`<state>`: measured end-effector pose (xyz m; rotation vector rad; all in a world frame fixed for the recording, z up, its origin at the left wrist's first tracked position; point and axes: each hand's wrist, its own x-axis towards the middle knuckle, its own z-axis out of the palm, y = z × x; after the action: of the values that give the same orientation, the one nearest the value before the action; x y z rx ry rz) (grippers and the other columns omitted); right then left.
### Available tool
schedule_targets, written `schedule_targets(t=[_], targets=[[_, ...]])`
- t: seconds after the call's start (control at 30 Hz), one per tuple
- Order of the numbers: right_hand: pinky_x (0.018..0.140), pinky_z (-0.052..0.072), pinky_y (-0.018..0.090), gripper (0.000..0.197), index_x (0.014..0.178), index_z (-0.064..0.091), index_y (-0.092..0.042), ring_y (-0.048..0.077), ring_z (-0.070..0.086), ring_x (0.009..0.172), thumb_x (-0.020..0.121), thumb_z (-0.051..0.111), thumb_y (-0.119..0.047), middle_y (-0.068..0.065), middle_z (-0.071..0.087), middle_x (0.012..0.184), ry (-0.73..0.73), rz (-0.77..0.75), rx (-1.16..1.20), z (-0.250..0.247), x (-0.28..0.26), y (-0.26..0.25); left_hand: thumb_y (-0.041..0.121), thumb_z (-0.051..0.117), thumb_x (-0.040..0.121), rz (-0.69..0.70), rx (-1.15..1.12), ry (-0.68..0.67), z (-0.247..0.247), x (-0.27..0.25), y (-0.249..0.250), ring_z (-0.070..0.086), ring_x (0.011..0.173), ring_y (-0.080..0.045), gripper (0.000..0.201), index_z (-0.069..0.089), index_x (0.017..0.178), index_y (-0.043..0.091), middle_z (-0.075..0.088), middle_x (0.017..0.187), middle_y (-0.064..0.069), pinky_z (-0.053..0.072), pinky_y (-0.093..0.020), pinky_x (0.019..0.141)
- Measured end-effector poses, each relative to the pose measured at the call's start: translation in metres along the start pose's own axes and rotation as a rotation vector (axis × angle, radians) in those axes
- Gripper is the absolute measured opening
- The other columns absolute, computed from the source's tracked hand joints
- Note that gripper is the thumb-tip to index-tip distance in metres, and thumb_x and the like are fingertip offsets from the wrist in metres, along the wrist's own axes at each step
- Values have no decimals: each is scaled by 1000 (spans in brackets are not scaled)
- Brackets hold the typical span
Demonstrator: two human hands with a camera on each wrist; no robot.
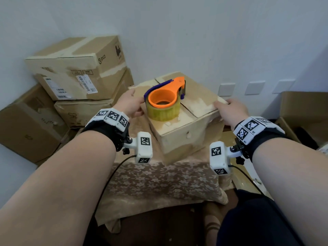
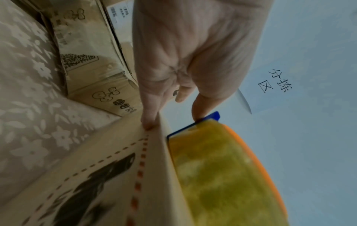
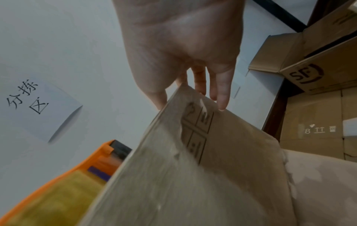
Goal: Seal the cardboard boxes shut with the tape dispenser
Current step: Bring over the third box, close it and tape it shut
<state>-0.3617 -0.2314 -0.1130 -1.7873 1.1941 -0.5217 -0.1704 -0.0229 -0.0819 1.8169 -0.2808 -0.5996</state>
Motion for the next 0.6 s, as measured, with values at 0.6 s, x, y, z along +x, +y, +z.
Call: schedule_targets(t=[0.6], targets=[[78, 58, 46, 50, 111, 63, 2, 32, 71, 76, 87, 57, -42, 14, 68, 94, -156, -137, -195, -8, -62, -21, -7, 56, 84, 43, 109, -266, -26, -63, 2, 60, 98, -22, 57, 47, 130, 25, 60, 117, -7, 52, -27, 68]])
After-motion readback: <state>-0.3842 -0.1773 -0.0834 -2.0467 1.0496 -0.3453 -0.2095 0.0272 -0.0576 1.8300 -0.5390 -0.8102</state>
